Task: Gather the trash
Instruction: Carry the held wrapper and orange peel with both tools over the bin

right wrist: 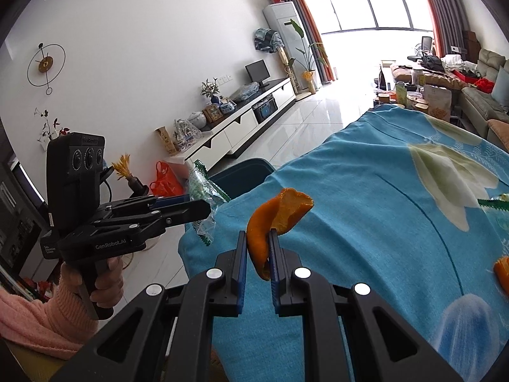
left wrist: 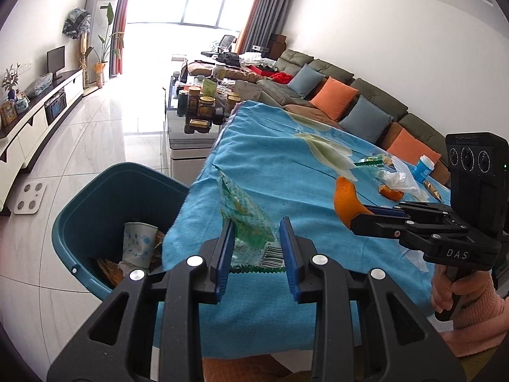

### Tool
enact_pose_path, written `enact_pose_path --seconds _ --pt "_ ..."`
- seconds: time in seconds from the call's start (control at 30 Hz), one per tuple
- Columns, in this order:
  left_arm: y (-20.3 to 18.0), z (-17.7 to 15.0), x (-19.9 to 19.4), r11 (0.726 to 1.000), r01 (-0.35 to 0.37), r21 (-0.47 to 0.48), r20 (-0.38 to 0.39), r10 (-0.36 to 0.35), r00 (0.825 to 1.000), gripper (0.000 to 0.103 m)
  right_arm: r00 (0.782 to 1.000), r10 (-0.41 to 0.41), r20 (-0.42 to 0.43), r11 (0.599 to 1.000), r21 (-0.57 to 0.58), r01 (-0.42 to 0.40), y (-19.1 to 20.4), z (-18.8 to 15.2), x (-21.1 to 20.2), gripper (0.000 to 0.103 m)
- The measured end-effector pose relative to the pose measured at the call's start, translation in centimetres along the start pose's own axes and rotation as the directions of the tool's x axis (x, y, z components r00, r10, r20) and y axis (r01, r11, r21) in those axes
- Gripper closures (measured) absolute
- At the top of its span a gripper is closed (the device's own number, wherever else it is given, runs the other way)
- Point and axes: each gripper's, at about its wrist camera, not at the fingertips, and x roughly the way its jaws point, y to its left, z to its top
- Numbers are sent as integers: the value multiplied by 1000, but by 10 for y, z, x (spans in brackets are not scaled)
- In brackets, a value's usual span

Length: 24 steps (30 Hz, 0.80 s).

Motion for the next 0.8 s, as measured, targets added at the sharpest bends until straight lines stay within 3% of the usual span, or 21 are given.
enact_pose_path --seconds 0.33,0.8 --pt "35 5 -11 995 -88 -38 19 88 996 74 998 48 -35 998 -48 -50 20 16 28 91" --pt "67 8 -14 985 -157 -75 21 159 987 74 993 94 -74 992 -74 -100 36 37 62 91"
